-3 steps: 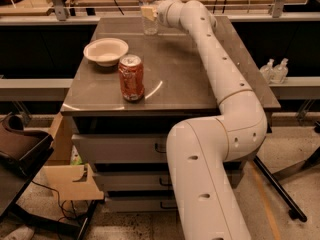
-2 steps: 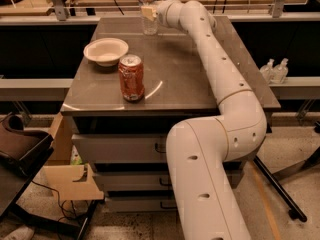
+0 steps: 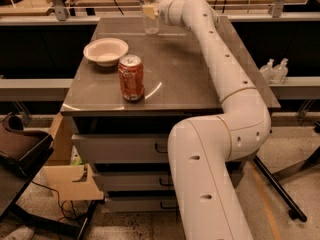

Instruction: Move water bottle near coke can

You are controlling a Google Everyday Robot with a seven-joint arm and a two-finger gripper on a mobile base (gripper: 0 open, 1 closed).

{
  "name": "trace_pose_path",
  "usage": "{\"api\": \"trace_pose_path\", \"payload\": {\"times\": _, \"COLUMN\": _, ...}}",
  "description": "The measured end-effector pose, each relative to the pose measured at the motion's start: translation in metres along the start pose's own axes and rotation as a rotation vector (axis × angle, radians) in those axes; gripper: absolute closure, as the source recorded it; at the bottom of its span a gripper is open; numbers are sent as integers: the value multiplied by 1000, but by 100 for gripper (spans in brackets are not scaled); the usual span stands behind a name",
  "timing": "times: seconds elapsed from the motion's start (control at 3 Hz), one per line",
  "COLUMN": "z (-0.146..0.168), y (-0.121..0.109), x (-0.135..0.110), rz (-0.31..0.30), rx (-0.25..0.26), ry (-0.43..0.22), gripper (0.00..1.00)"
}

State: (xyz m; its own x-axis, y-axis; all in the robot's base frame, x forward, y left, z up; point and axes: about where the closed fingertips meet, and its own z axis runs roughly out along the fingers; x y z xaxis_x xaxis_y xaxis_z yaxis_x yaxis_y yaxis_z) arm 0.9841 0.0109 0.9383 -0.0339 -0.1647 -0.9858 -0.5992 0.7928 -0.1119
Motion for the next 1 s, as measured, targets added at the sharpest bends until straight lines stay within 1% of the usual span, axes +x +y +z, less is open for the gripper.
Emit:
{"api": "trace_pose_path", "payload": {"times": 0.33, "z": -18, "y": -9, "x": -17, "rz": -34, "rx": 17, "ry": 22, "gripper": 100}}
{"api": "trace_pose_path", "payload": {"times": 0.67, "z": -44, "y": -20, "x": -37, "rz": -51, "rx": 38, "ry": 30, "gripper": 100}}
{"api": "trace_pose_path", "payload": {"times": 1.0, "z": -74, "y": -31, "x": -54, "rz": -54, "rx": 69, "ry": 34, "gripper": 100}}
